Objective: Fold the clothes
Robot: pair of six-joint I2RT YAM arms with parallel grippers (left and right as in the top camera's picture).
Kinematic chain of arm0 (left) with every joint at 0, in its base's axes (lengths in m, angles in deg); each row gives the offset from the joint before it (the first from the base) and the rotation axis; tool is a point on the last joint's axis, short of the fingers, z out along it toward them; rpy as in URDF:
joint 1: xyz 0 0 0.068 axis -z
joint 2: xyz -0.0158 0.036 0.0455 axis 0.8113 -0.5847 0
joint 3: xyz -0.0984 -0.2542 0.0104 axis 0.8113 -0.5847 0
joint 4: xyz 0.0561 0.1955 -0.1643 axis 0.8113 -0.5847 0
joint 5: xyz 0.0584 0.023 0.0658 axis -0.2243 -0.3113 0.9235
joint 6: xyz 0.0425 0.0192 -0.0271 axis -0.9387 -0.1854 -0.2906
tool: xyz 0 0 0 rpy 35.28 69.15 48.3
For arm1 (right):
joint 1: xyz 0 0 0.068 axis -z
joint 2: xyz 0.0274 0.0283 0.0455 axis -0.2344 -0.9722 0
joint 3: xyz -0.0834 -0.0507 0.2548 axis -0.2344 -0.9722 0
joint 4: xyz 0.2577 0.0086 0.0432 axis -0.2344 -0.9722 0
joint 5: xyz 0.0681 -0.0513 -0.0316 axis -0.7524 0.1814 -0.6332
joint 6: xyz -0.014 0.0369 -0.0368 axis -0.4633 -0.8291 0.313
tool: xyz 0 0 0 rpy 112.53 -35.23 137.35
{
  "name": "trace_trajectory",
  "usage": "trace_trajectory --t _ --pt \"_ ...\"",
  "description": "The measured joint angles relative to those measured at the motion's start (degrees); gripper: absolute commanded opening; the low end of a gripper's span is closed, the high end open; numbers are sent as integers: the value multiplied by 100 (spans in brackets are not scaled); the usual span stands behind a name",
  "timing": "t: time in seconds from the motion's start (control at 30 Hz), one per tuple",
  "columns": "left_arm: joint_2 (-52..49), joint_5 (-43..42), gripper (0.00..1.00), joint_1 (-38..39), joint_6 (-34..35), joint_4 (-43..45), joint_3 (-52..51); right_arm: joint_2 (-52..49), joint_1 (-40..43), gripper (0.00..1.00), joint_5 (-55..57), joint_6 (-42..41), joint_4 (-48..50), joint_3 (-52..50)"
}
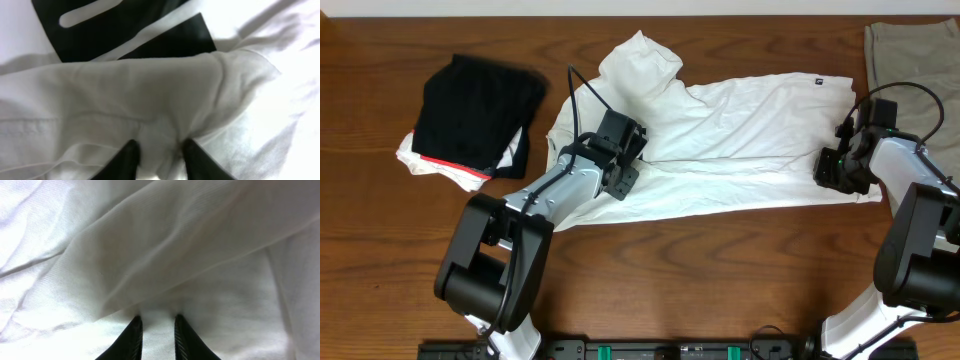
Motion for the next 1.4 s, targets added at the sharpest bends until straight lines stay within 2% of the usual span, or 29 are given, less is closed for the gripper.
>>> trace_trajectory --t 0.03,0.07,0.1,0.4,1.07,1.27,1.4 --pt "0 0 19 0 -15 -15 0 0 0 21 0 -2 0 0" --pt "0 -2 9 0 -35 -31 0 0 0 21 0 0 0 0" --pt "0 -4 6 0 -48 -46 0 0 0 21 0 -2 0 0" --pt "2 0 6 0 -39 -35 79 0 0 19 9 -2 4 0" --pt "170 -2 10 0 -17 1727 240 0 0 20 17 -2 22 0" --pt "-236 0 11 0 155 2426 260 0 0 18 26 -2 24 0" --pt "-444 44 15 -17 415 2990 256 2 0 20 24 -2 28 0"
